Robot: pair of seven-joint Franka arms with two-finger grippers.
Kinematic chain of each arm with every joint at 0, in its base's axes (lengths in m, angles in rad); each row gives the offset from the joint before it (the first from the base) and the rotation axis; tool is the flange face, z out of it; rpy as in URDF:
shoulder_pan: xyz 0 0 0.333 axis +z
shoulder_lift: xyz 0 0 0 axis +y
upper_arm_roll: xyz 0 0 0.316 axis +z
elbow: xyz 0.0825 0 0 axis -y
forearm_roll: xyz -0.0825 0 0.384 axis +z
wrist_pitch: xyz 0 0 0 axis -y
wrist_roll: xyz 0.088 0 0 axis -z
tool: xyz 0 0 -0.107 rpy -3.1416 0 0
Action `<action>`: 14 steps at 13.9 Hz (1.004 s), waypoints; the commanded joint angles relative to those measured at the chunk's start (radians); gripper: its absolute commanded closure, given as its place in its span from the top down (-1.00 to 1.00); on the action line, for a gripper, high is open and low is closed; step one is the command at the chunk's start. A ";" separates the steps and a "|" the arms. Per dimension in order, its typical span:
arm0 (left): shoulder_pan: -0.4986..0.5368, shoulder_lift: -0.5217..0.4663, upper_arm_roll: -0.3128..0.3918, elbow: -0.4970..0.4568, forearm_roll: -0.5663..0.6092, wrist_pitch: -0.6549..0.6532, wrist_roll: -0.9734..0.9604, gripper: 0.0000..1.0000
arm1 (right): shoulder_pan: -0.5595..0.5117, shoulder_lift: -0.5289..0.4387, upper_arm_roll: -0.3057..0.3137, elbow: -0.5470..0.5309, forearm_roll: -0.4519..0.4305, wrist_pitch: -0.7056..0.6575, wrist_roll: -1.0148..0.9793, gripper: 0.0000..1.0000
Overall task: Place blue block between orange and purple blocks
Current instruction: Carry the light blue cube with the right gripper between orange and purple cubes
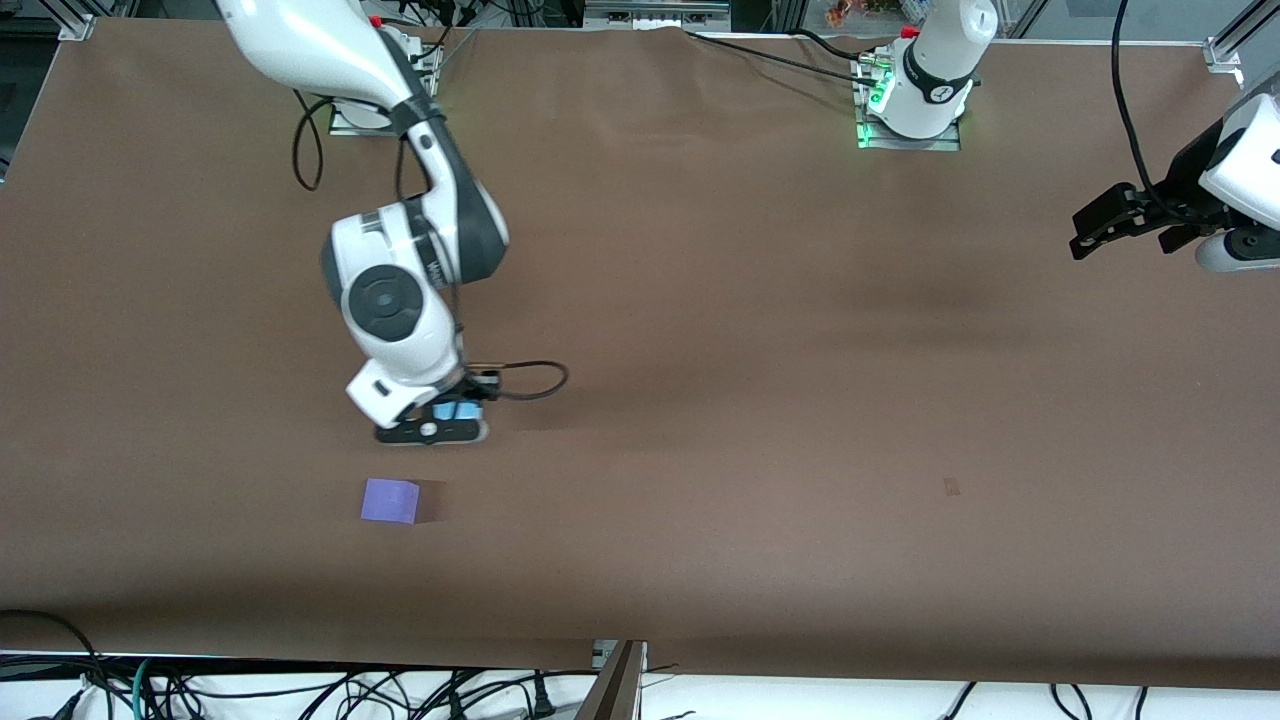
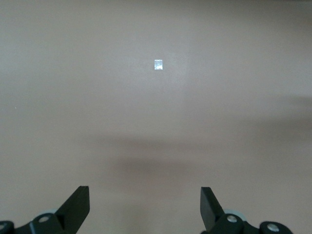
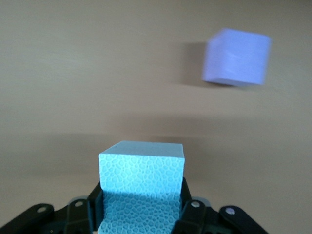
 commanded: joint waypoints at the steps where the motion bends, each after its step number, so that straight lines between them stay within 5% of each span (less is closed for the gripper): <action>1: -0.005 0.001 0.001 0.022 -0.008 -0.042 0.016 1.00 | -0.040 -0.096 0.000 -0.171 0.008 0.065 -0.017 -0.34; 7: -0.005 0.001 -0.001 0.023 -0.005 -0.041 0.018 1.00 | -0.072 -0.227 -0.003 -0.605 0.008 0.490 -0.018 -0.34; 14: -0.005 0.002 -0.001 0.023 -0.005 -0.036 0.018 1.00 | -0.103 -0.256 -0.010 -0.670 0.017 0.529 -0.209 -0.32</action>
